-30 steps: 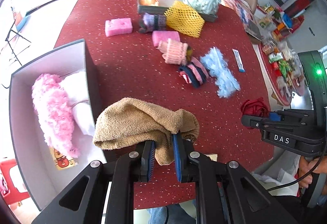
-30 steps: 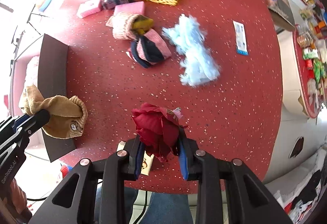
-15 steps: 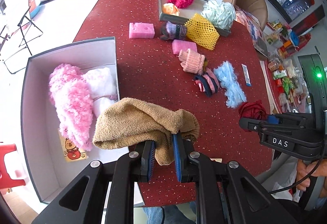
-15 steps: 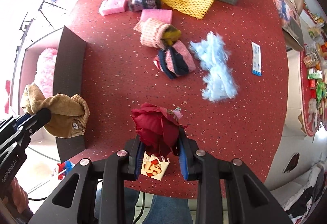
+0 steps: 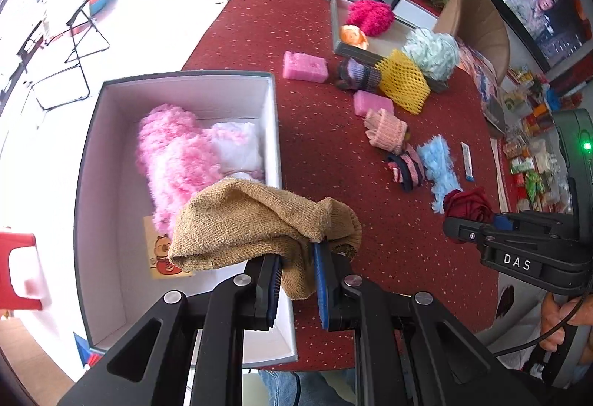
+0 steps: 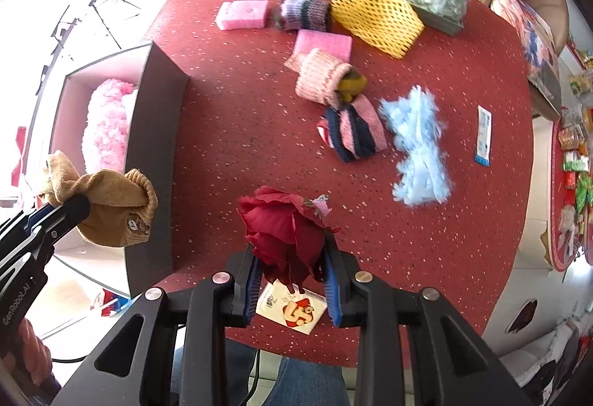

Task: Organize soft objects
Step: 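Lift and carry tan hat and red rose over the white box with both tools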

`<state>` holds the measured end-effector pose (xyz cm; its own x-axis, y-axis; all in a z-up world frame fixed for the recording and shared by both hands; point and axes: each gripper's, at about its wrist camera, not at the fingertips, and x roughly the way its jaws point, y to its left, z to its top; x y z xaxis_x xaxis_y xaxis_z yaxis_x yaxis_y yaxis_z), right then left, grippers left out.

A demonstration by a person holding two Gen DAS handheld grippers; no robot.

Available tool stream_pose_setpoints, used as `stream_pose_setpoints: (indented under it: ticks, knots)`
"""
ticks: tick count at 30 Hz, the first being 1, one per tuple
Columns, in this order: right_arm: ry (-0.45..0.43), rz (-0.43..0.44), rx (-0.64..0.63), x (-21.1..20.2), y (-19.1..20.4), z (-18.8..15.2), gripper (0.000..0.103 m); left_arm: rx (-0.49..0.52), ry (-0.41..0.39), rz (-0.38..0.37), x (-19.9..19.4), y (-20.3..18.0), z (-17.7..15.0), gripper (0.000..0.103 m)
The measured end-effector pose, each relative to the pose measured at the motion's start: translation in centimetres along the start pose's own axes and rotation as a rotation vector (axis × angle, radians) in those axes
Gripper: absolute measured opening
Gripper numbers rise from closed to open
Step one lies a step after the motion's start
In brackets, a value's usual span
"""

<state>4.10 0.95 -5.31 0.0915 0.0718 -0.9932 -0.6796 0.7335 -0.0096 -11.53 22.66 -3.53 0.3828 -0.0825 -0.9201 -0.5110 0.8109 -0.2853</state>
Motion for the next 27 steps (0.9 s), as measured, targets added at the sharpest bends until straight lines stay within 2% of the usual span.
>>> stream_pose_setpoints:
  ticks: [14, 23, 27]
  knots:
    - [-0.020, 0.063, -0.196, -0.1, 8.3, 2.1, 0.032, -0.173, -0.025, 0.120, -1.8, 7.6, -1.6, 0.017]
    - [-0.014, 0.119, -0.319, 0.1, 14.4, 2.5, 0.032, -0.191, 0.011, 0.187, -1.3, 9.8, -3.1, 0.017]
    - [-0.002, 0.133, -0.363, 0.6, 16.3, 2.1, 0.032, -0.201, 0.027, 0.190, -1.1, 10.2, -3.7, 0.017]
